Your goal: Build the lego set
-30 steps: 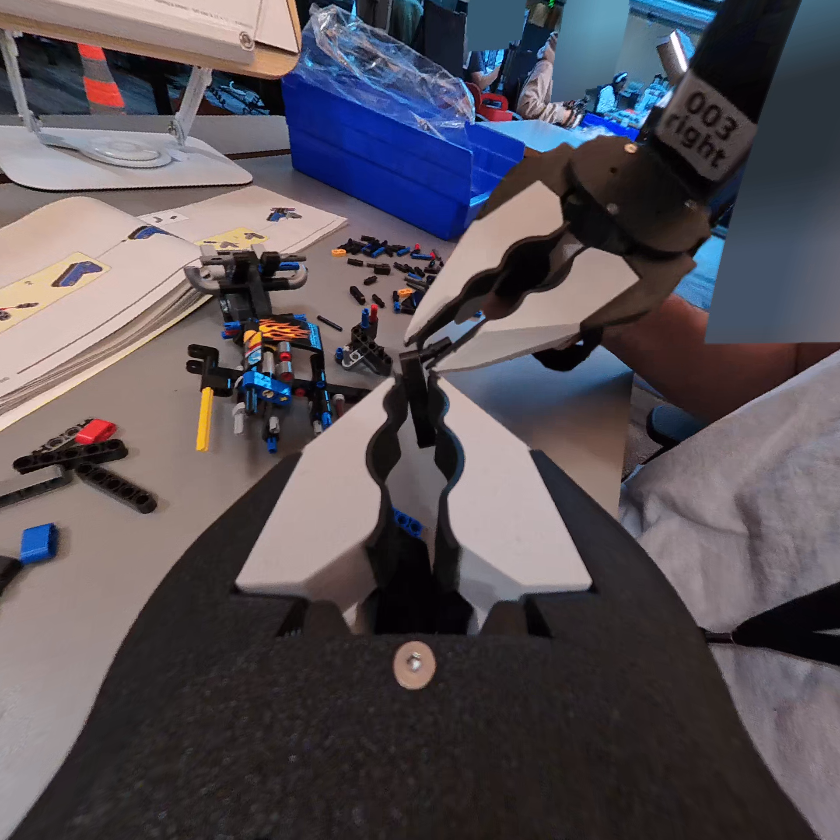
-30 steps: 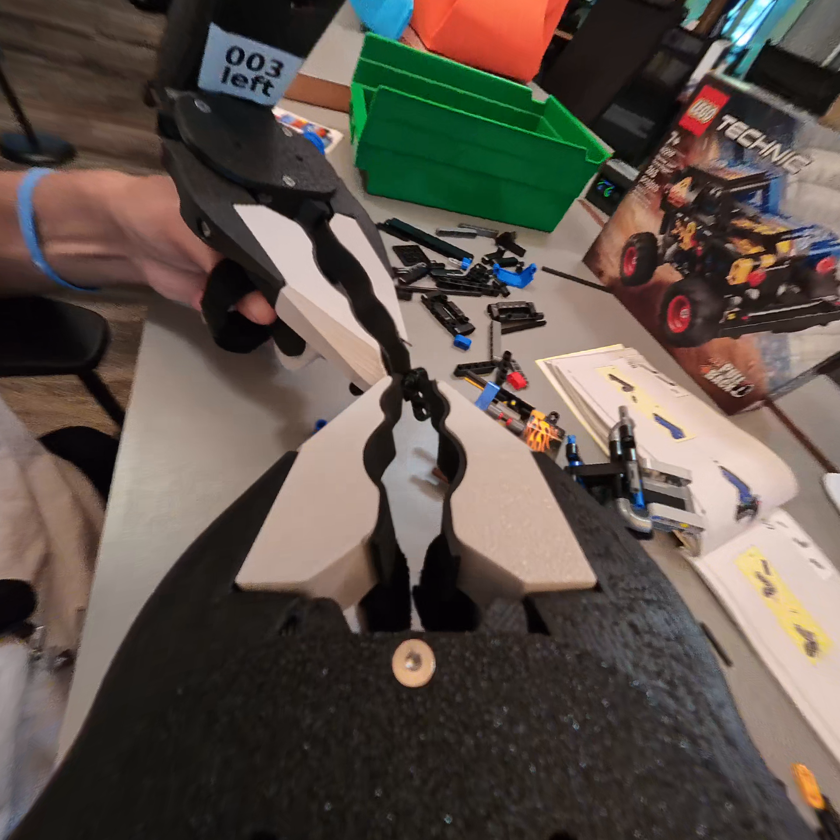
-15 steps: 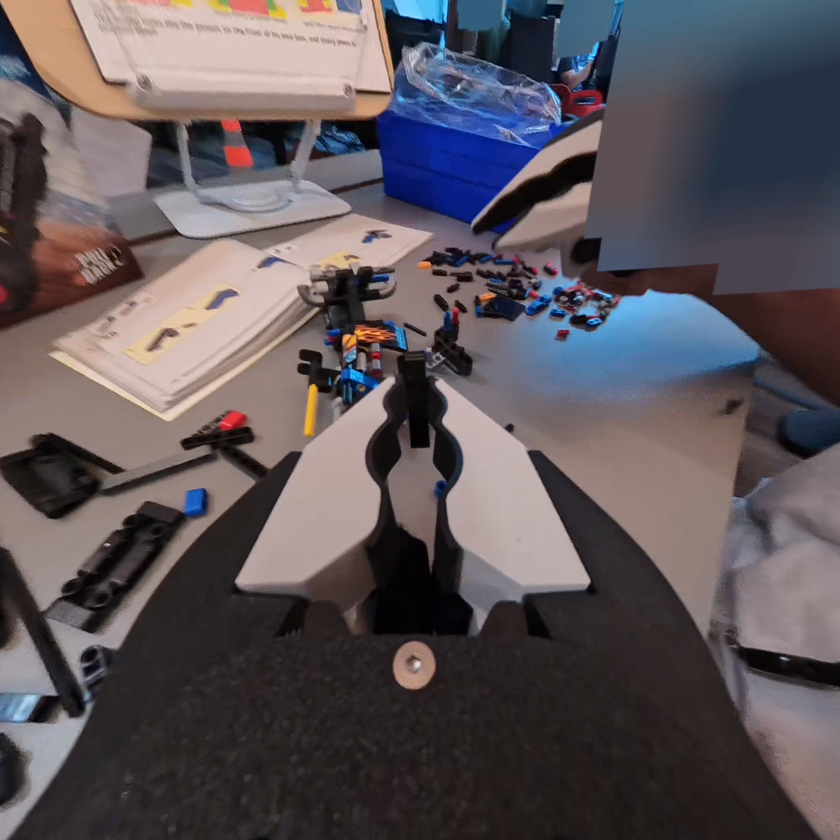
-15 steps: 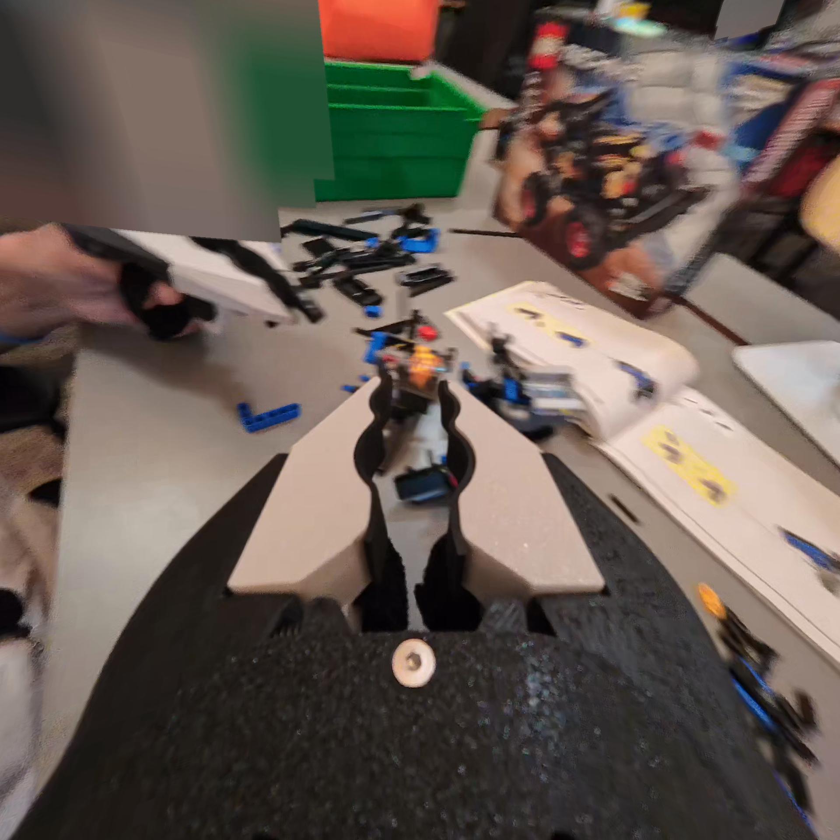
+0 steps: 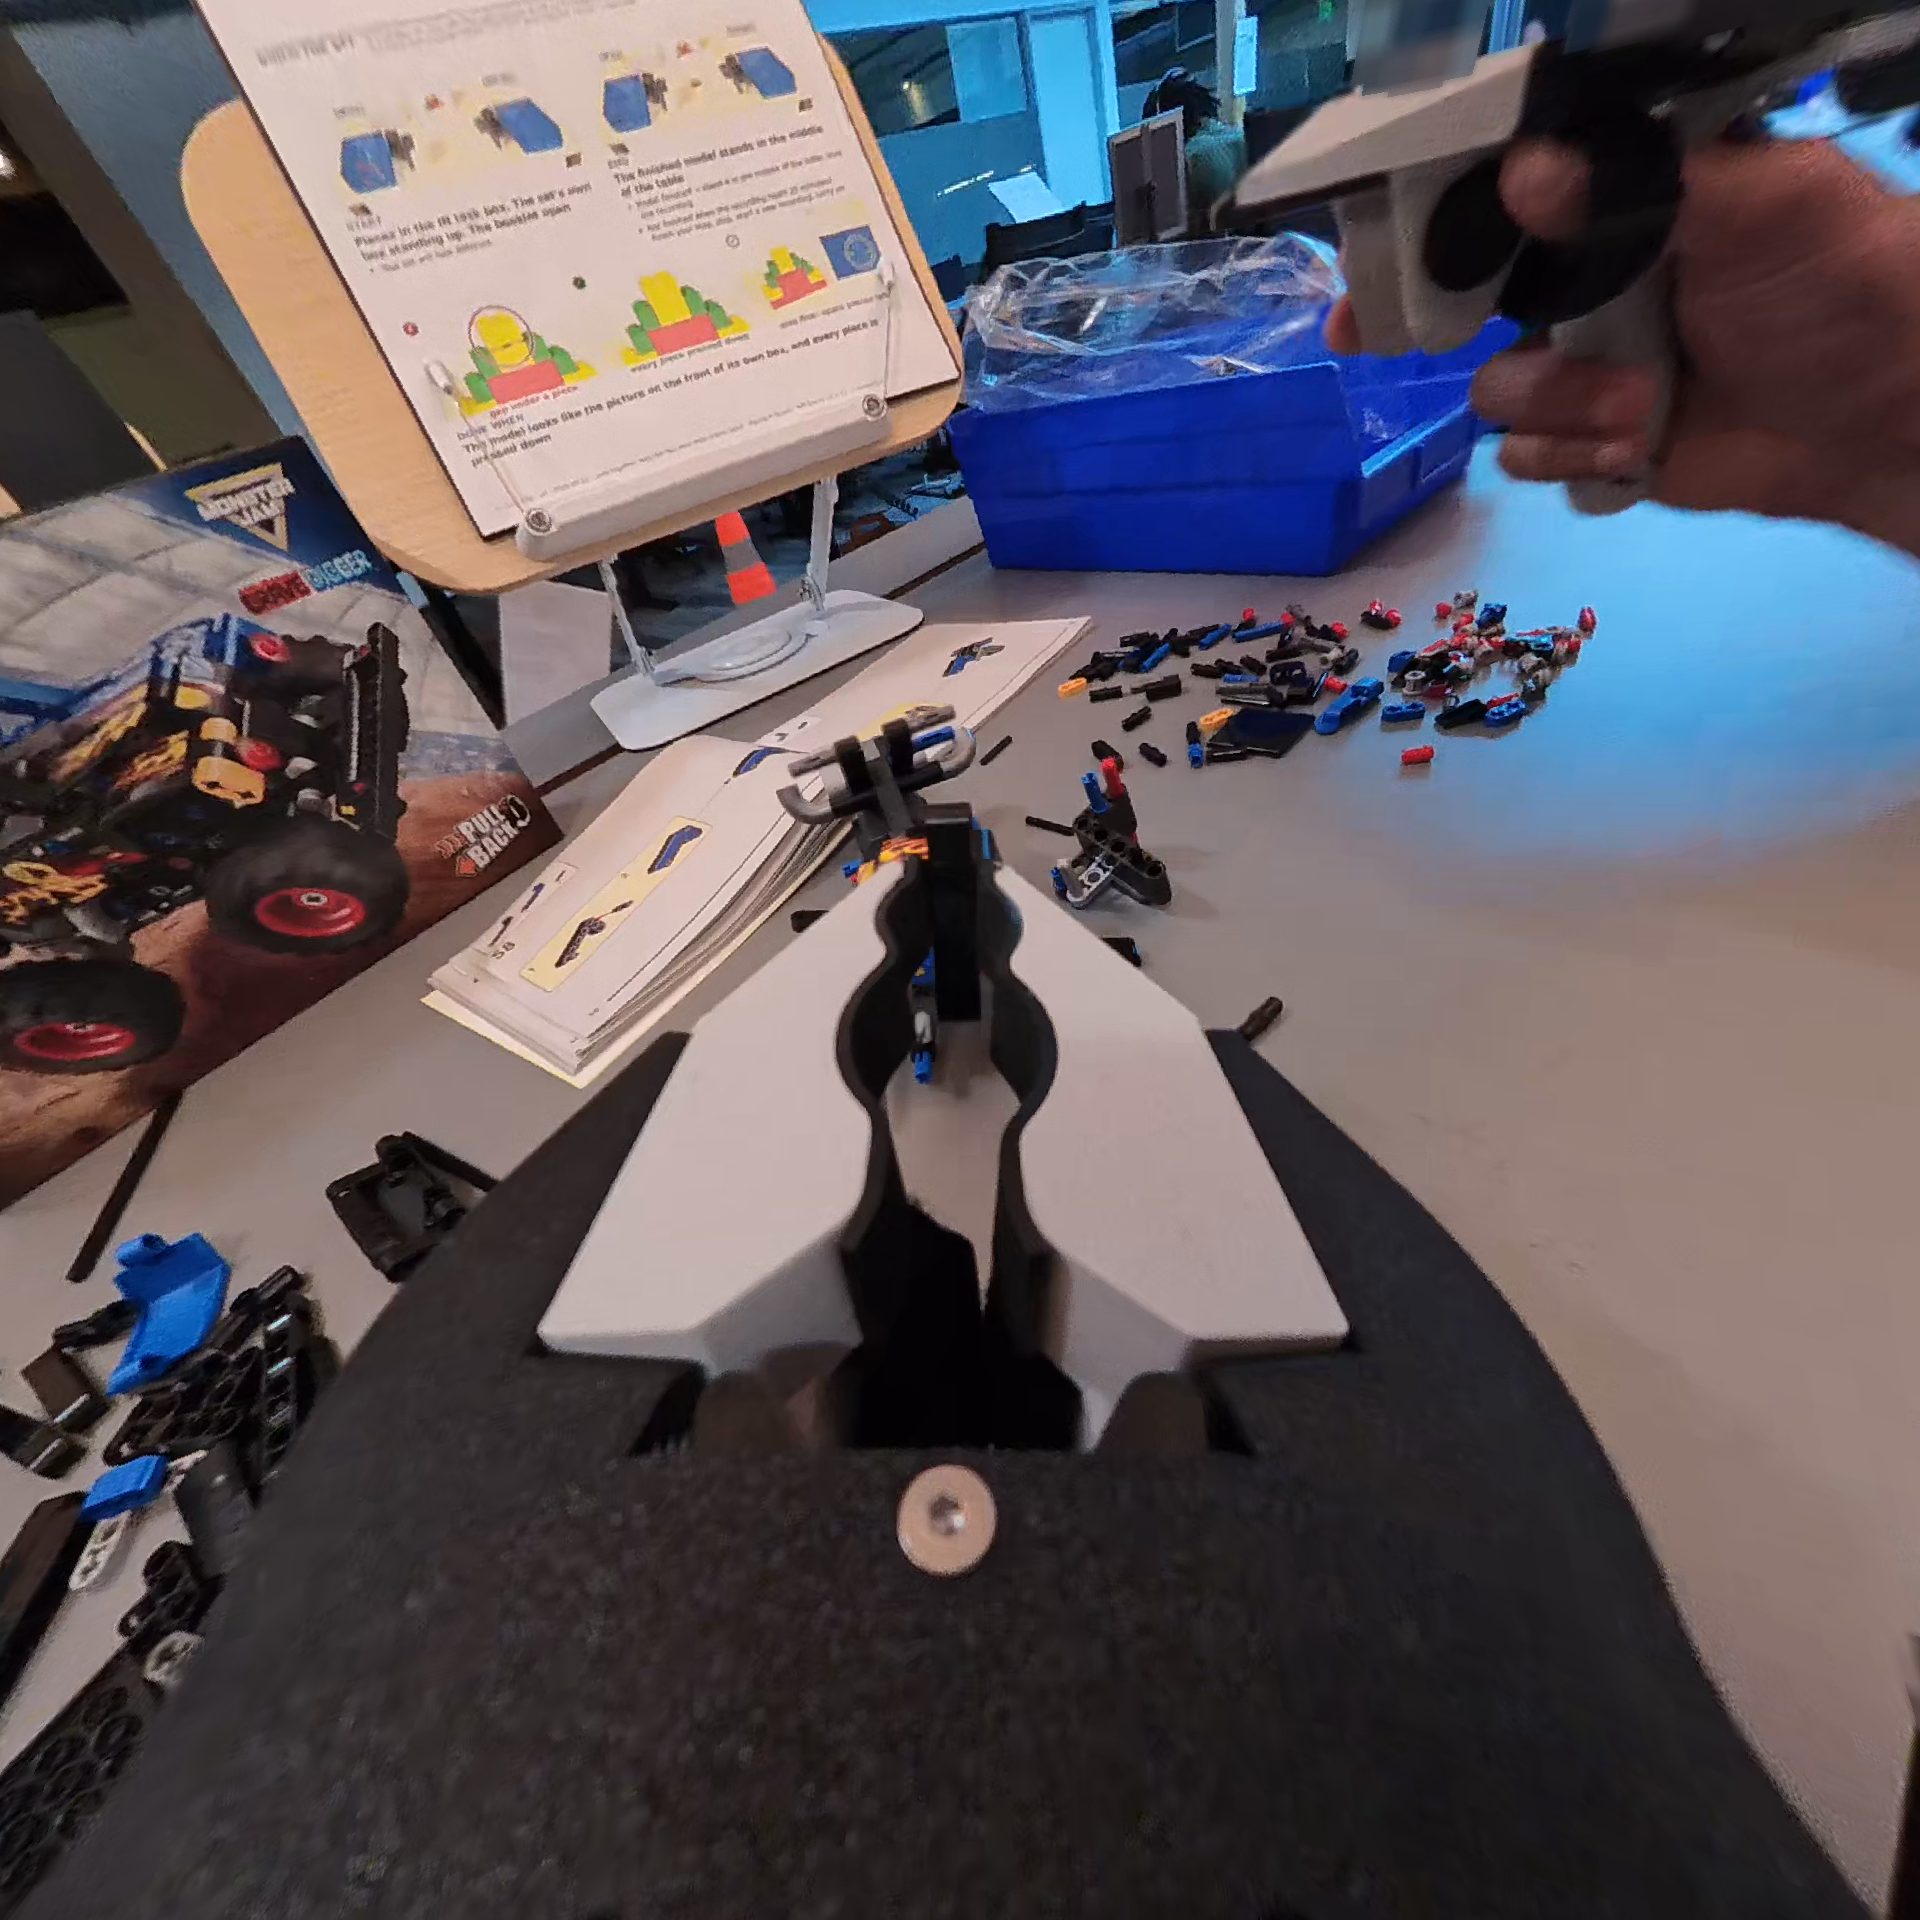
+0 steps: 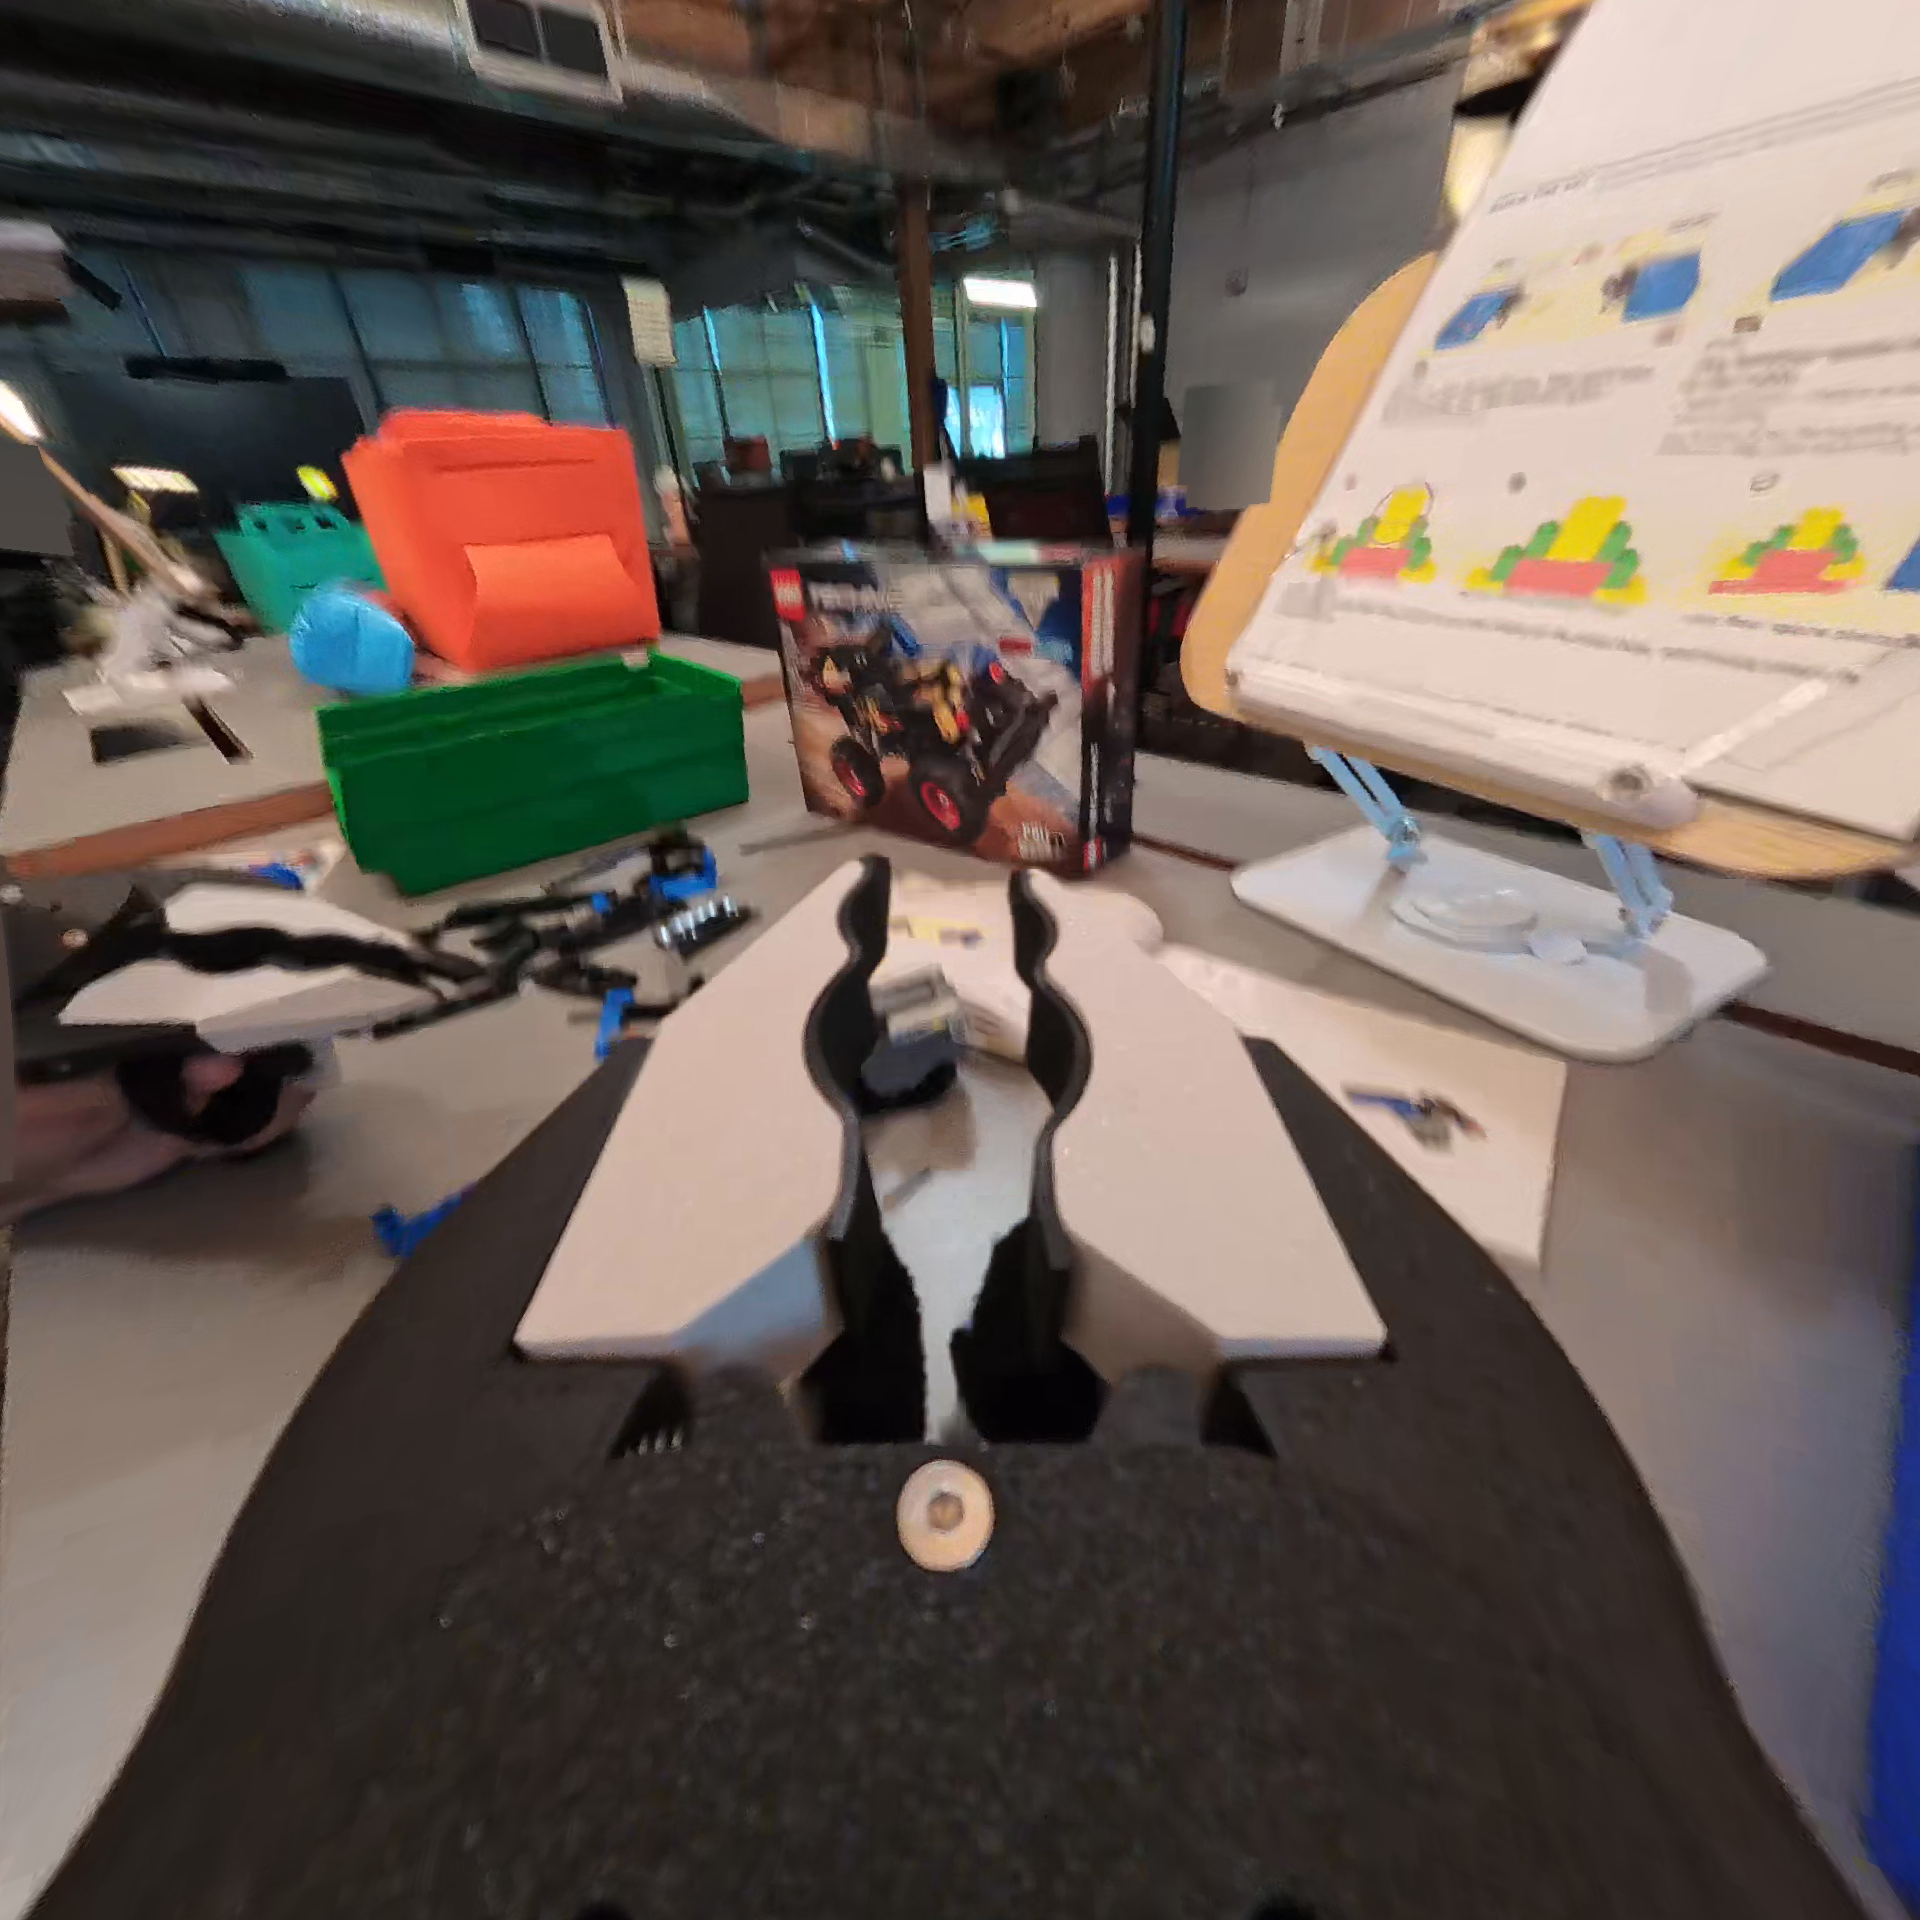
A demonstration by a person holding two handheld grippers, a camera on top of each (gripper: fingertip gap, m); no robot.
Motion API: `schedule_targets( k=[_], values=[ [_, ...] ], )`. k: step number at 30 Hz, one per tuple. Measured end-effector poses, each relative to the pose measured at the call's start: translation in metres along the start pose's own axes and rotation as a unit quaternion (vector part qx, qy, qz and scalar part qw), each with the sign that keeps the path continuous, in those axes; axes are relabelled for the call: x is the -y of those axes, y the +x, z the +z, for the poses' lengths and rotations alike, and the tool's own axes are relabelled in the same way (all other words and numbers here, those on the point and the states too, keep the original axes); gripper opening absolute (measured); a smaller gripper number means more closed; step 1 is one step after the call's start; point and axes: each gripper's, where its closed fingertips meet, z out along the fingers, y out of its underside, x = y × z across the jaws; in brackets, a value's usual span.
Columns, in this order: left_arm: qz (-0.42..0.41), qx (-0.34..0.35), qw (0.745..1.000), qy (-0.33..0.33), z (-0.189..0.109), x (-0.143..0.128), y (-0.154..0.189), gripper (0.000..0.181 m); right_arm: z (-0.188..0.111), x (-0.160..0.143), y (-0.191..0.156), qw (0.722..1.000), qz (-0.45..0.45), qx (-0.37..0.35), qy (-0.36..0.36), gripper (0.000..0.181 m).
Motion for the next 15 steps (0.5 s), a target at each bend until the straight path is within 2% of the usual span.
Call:
schedule_targets(
  k=[2,4,6,8,10,13,15],
  values=[
    [0.024,0.003,1.0,0.004,-0.001,0.001,0.005,0.006,-0.026,-0.009,-0.007,0.998,-0.005,-0.005,-0.054,0.025],
    [0.038,0.002,0.999,-0.005,0.001,-0.001,0.008,0.006,-0.055,-0.003,-0.018,0.997,-0.006,-0.013,-0.07,0.025],
    [0.042,0.004,0.999,-0.005,0.001,-0.002,0.008,0.006,-0.09,-0.01,-0.044,0.993,-0.01,0.006,-0.121,0.027],
    [0.044,0.008,0.999,-0.001,0.0,-0.001,0.008,0.006,-0.137,-0.033,-0.06,0.981,-0.043,-0.019,-0.191,0.026],
    [0.047,0.009,0.999,-0.001,0.0,-0.001,0.008,0.006,-0.18,-0.059,-0.085,0.975,-0.027,-0.025,-0.218,0.024],
    [0.066,0.013,0.998,-0.014,0.003,-0.004,0.011,0.006,-0.242,-0.118,-0.155,0.958,0.036,0.047,-0.28,0.027],
    [0.09,0.019,0.995,-0.023,0.004,-0.006,0.014,0.006,-0.286,-0.157,-0.2,0.934,0.044,0.082,-0.345,0.027]
  ],
)
